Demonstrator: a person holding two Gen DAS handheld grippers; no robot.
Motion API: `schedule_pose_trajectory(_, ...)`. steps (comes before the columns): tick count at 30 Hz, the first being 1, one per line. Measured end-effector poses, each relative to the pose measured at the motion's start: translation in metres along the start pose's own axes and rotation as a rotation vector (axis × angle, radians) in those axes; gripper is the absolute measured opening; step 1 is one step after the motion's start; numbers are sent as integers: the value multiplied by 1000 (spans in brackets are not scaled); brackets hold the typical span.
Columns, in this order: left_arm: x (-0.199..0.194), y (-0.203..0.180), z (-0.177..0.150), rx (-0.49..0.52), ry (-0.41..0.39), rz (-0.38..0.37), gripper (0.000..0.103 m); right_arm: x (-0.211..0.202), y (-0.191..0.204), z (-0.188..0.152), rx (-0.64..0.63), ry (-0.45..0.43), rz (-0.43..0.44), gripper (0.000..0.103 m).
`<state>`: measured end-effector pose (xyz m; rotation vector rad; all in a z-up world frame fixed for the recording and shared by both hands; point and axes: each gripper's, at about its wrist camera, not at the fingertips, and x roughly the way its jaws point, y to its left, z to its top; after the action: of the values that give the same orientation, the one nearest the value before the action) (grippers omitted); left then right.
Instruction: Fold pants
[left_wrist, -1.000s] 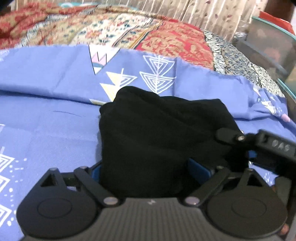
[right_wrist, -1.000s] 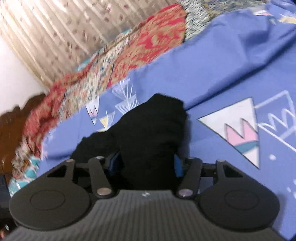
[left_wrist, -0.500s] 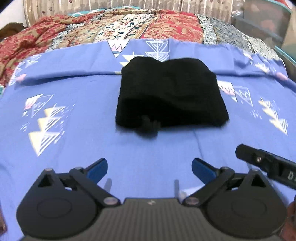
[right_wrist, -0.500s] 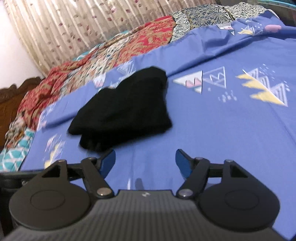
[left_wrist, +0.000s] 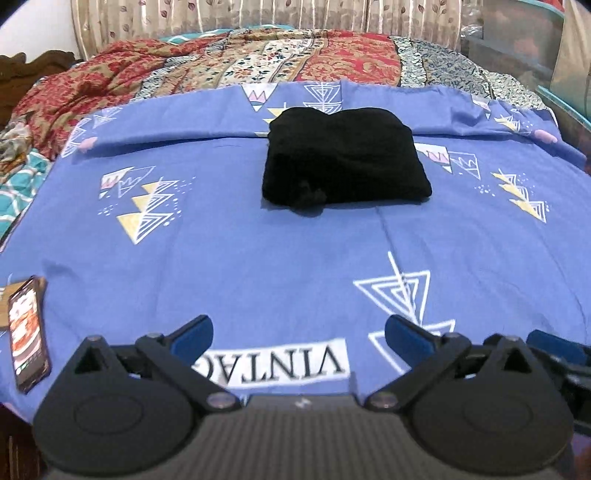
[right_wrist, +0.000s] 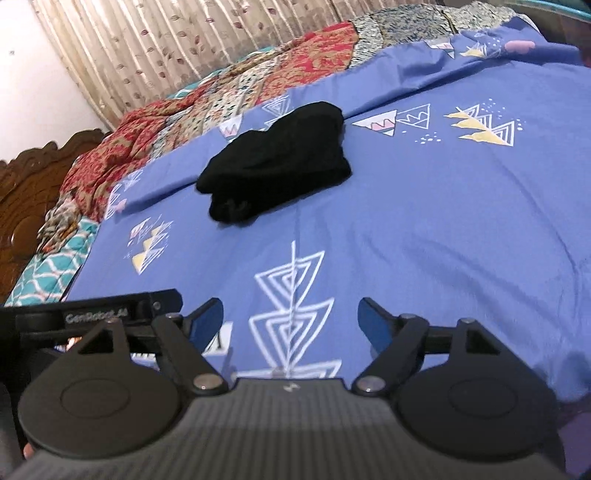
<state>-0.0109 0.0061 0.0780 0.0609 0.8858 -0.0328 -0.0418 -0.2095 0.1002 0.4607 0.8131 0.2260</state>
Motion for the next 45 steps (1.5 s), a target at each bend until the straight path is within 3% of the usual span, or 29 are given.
schedule_pose_trajectory(18,-22,10,-28,17,-2,78,103,-19,20,-24,-26,5,32,86)
schedule_pose_trajectory(24,-30,7,-29,29,-41,90,103,-21,18,-25,-14,-5,29,86)
schedule_pose_trajectory(28,-32,5,-27,47,-65,148,103,-22,19,-25,-12,-10,29,86)
schedule_pose_trajectory(34,-26,4,-27,55,-45,214,103,-21,16,-26,1,-6,31,86)
schedule_pose_trajectory(45,-13,5,-30,53,13,226,103,-17,11,-26,27,5,32,86)
